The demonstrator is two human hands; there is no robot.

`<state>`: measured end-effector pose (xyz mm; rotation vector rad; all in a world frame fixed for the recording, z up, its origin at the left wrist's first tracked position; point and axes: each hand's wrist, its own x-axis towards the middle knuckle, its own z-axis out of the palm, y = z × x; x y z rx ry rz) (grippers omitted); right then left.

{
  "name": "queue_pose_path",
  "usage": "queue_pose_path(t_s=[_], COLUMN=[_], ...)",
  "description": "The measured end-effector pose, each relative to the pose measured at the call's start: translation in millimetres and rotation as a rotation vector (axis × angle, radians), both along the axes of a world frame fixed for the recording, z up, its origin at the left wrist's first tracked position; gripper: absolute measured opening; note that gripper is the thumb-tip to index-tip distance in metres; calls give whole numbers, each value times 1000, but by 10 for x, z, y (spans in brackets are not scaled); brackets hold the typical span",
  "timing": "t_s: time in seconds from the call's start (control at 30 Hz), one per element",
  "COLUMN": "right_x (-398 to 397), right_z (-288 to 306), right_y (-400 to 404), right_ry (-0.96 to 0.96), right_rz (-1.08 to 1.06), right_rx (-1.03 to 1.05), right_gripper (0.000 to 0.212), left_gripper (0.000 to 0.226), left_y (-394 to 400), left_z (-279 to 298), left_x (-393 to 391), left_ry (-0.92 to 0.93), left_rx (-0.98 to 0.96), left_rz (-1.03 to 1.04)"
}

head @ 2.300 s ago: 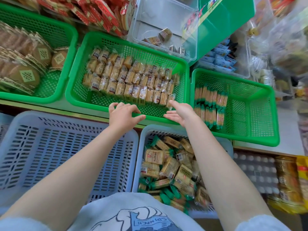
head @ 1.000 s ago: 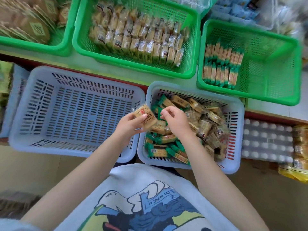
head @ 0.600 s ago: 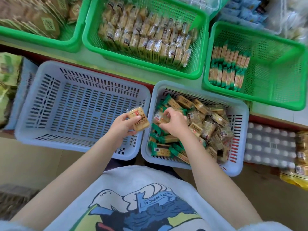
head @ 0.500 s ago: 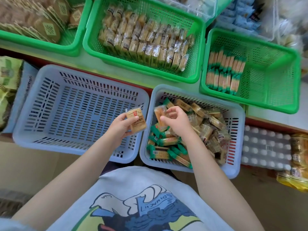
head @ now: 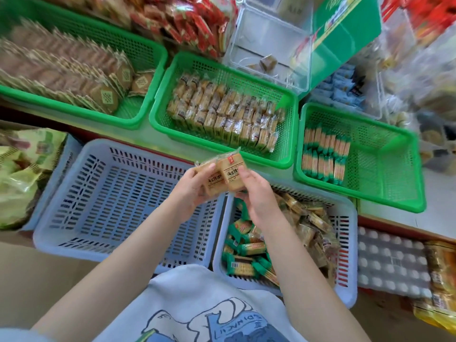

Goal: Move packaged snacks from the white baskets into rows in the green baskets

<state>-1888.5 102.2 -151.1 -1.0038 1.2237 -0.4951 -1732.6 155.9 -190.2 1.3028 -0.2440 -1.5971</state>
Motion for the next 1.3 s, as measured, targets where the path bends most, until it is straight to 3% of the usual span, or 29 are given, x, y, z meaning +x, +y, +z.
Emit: queue_pose_path(t_s=[0.1,0.23,0.37,0.43,0.5,0.57,0.63,0.73,0.8,0.87,0.93,1.1,1.3], right_x=[299,653,943,1061,1193,1318,1444,1607,1686,1786,1909,2149,2333], right_z=[15,-25,-101,-138,-155,-162,-204,-241,-240,-275,-347,-478,-610], right_y=[-38,-147,-334,-433,-531,-654,-827,-1130,-1333,-1495,-1596,-1630,-1302], right_ry=[128,125,87,18,-78,-135,-141,-10,160,351,495,597,796], right_rz=[83,197,179,144,104,53,35,-14,56,235,361,266,179], right_rx=[-98,-88,29,109,182,212,185,107,67,58,90,148,-108], right_gripper=[34,55,95,75,45,41,39,43,44,45,51,81,79], left_gripper=[63,53,41,38,45,46,42,55,56,64,67,60,59], left_y=[-75,-201,-382,-486,-587,-681,-748,-813,-871,-899,-889,-825,-823], left_z=[67,92,51,23,11,11,-53,-262,-423,-547,-629,-639,-652], left_x=[116,289,541,675,821,999,1208,1565,1715,1757,1767,1828,1808], left_ry=[40,123,127,95,-9,-229,-557,-1208,-1422,-1448,-1443,-1419,-1418], left_rx=[-62,-120,-123,-108,-82,-33,-32,-38,69,154,135,72,90], left_rz=[36,89,199,275,278,199,130,40,-165,-368,-390,-386,-382])
